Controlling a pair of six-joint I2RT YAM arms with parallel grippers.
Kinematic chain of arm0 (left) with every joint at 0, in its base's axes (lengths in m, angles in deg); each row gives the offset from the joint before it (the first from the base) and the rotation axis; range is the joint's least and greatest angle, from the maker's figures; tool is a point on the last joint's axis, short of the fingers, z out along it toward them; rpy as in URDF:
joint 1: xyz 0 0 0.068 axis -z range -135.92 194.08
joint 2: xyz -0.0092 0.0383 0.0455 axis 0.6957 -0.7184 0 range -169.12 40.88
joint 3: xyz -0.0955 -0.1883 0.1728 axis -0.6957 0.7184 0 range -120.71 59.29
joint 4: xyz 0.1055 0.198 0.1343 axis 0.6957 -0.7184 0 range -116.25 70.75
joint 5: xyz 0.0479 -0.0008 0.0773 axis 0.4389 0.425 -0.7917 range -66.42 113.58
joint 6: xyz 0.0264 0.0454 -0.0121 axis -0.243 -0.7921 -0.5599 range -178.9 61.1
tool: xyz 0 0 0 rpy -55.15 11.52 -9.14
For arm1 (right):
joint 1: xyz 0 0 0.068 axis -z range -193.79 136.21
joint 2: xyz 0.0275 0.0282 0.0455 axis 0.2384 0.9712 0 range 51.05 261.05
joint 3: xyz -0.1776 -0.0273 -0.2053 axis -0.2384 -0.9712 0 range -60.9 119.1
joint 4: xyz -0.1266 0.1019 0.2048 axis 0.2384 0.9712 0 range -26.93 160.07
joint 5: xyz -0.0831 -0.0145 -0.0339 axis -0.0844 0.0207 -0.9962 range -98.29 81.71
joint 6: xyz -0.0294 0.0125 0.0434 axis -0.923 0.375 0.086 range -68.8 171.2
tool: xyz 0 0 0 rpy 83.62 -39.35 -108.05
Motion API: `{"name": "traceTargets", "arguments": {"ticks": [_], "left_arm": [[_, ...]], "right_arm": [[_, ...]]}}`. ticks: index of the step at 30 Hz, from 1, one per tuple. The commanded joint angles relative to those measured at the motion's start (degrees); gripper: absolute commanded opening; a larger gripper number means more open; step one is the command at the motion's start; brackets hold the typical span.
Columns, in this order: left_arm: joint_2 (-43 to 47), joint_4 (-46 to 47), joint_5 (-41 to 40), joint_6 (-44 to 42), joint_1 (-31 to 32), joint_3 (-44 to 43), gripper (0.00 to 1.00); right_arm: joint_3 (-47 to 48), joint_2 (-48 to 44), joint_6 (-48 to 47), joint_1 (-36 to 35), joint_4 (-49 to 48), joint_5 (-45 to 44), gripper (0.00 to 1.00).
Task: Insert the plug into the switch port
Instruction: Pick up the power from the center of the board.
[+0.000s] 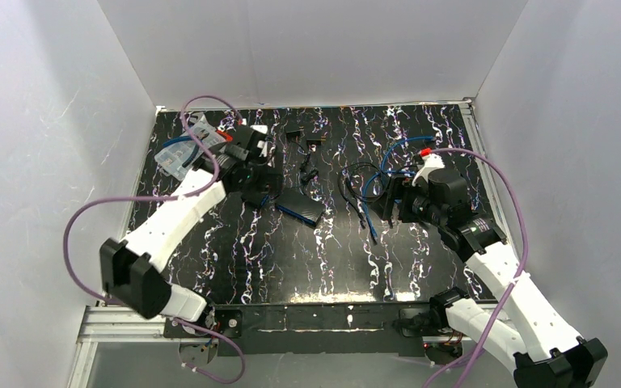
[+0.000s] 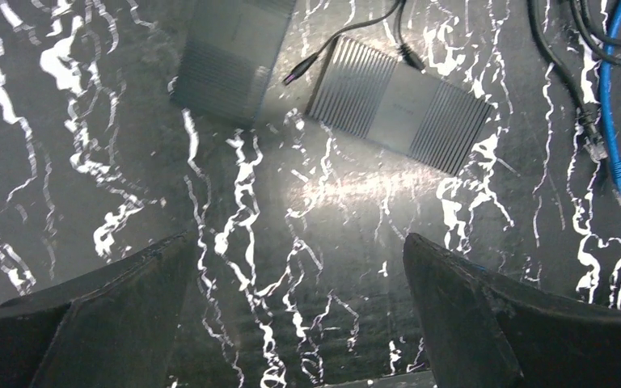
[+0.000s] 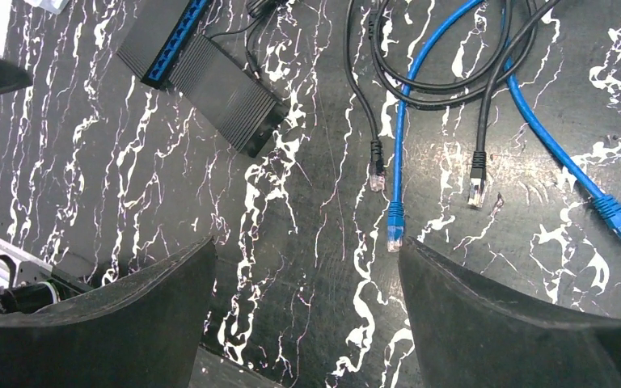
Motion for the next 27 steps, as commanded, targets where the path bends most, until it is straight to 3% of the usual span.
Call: {"name": "traceTargets", "arguments": {"ticks": [1, 8, 25, 27], "left_arm": [[-7.9, -2.8, 5.4, -0.6, -0.5, -7.1, 0.99], [-20.0, -1.4, 9.4, -2.8, -0.5, -16.2, 0.99], [-43.6, -0.9, 9.1, -5.4, -0.6, -38.3, 1.00], [-46.4, -1.8, 9.1, -5.8, -0.8, -41.4, 0.92]], "right_arm": [[1.5, -1.2, -0.4, -0.3, -2.7, 1.0, 0.88], [-0.6, -4.7, -0.2, -0.3, -1.8, -0.1, 0.88], [-2.7, -10.9, -0.1, -0.3, 1.7, -2.0, 0.88], [-2.6, -11.4, -0.1, -0.3, 1.9, -1.8, 0.88]]}}
